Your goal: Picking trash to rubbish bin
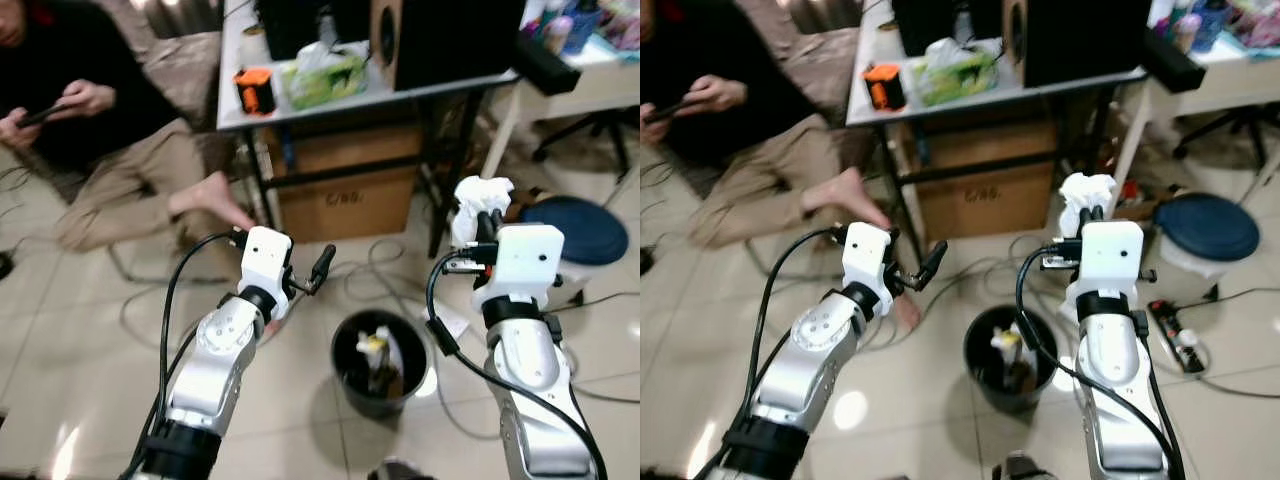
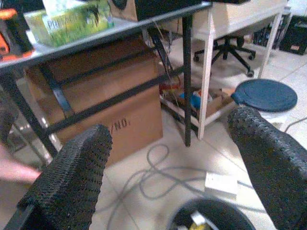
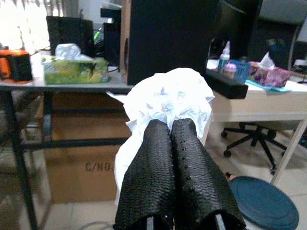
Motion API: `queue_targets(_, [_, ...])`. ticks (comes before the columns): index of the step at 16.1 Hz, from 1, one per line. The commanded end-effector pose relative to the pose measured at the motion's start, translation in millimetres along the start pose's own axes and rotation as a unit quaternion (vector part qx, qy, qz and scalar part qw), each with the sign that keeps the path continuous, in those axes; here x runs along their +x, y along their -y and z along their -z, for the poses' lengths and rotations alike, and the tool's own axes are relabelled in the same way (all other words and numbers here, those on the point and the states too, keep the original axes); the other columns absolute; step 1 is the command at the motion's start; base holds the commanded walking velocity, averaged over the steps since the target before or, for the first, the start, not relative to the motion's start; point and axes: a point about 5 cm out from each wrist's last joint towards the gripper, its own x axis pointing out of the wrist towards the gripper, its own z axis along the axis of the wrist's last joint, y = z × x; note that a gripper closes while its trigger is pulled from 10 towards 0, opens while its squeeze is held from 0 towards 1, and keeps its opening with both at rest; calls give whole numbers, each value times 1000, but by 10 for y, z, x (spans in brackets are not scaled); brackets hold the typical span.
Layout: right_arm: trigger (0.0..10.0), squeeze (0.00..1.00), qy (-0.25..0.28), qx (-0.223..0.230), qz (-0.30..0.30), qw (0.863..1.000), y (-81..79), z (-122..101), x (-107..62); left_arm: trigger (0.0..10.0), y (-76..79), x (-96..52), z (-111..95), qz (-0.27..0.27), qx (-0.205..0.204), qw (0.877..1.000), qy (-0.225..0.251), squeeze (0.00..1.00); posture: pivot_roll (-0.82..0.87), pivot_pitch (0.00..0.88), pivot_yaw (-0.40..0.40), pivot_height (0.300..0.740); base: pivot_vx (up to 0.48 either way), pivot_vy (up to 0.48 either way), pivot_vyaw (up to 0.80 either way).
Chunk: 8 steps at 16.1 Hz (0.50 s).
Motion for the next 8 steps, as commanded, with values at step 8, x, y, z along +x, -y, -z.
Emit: queue_targets(8, [10000, 0, -1, 7, -10, 1000, -61, -5, -5, 10000, -30, -38, 27, -2, -2, 1000, -7, 0, -90, 135, 83, 740, 86, 0, -573])
